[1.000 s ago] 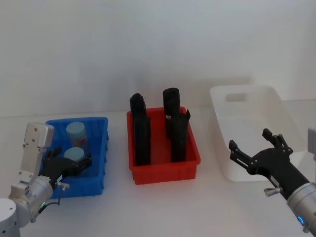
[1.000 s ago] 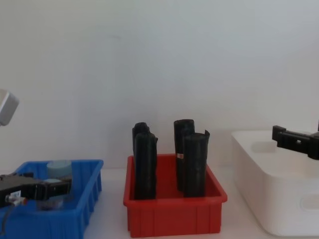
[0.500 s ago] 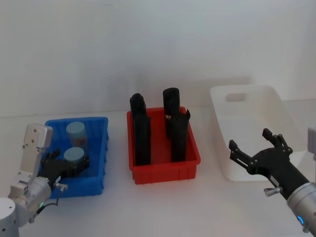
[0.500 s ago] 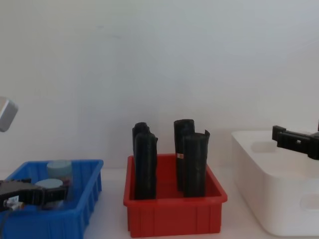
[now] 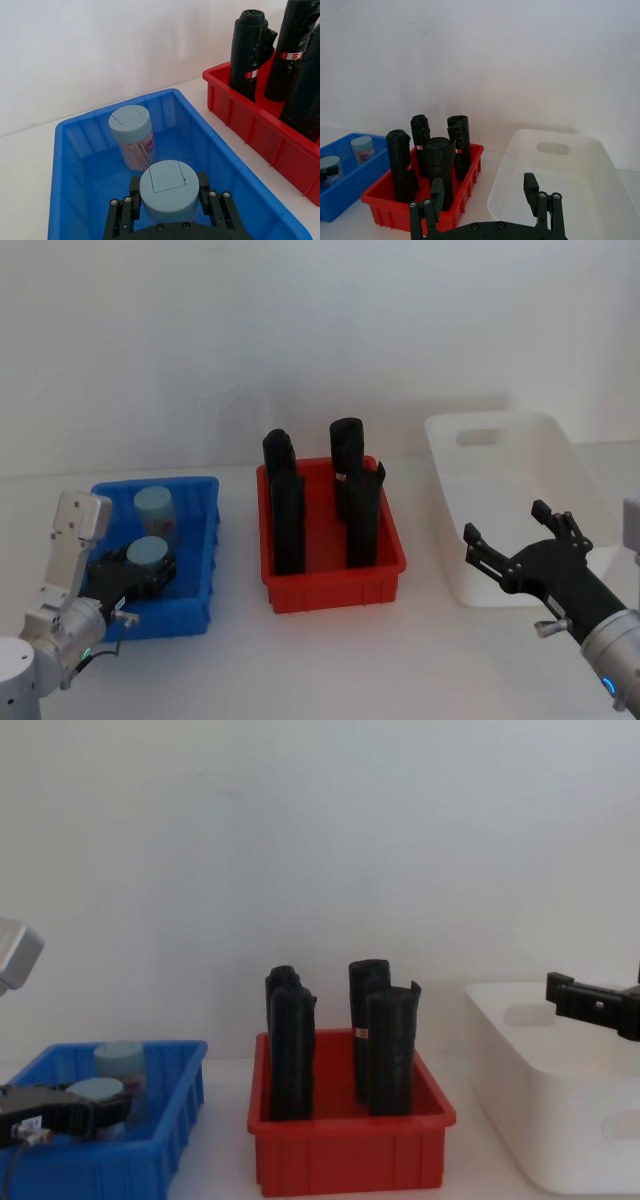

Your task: Pick the cotton swabs from the blue box and place them into the white box.

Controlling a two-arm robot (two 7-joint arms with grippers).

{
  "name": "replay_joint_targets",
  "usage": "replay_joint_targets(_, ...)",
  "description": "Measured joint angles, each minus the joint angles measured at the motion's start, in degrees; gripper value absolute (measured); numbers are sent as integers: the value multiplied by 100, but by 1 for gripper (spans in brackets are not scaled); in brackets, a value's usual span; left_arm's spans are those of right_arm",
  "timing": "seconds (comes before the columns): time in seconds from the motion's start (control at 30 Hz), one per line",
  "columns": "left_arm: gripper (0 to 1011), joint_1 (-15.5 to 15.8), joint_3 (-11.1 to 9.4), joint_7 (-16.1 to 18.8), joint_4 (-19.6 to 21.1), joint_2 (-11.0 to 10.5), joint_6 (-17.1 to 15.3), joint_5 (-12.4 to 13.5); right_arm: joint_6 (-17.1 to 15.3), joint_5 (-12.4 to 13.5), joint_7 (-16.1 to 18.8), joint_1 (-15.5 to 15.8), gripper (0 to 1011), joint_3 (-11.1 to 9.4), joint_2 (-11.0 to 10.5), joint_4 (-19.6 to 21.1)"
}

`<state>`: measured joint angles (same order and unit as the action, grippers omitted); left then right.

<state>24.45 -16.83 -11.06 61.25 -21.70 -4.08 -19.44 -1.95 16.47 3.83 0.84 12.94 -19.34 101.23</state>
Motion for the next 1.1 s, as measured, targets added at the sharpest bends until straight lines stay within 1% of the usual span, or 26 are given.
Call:
replay_joint_targets(0.03, 672, 3, 0, -5, -1, 1, 3, 12, 0, 0, 0, 0, 1002, 0, 0, 0)
replay_joint_targets(0.17, 671, 4, 3, -10, 25, 0, 4, 39, 0, 0, 0, 0, 1002, 0, 0, 0)
replay_joint_targets(0.43, 671, -61, 49, -10, 332, -66, -94, 101, 0, 0, 0, 0, 1002, 0, 0, -1)
replay_joint_targets(0.57, 671, -145, 96, -8, 692, -143, -237, 133, 0, 0, 0, 0, 1002, 0, 0, 0)
replay_joint_targets(0.63, 671, -168, 109, -12, 800, -165, -277, 139, 0, 0, 0, 0, 1002, 0, 0, 0)
replay_joint_targets(0.67, 671, -191, 128, -28, 934, -193, -318, 144, 0, 0, 0, 0, 1002, 0, 0, 0)
replay_joint_targets(0.7, 671, -191, 128, -28, 934, -193, -318, 144, 0, 0, 0, 0, 1002, 0, 0, 0)
replay_joint_targets(0.83, 671, -241, 171, -139, 1302, -264, -477, 154, 0, 0, 0, 0, 1002, 0, 0, 0)
replay_joint_targets(0.97, 671, -261, 194, -228, 1541, -307, -573, 155, 0, 0, 0, 0, 1002, 0, 0, 0)
replay_joint_targets(1.03, 671, -272, 211, -353, 1745, -342, -679, 153, 0, 0, 0, 0, 1002, 0, 0, 0)
replay_joint_targets(1.07, 671, -272, 211, -353, 1745, -342, -679, 153, 0, 0, 0, 0, 1002, 0, 0, 0)
replay_joint_targets(1.1, 671, -273, 218, -419, 1839, -358, -723, 145, 0, 0, 0, 0, 1002, 0, 0, 0)
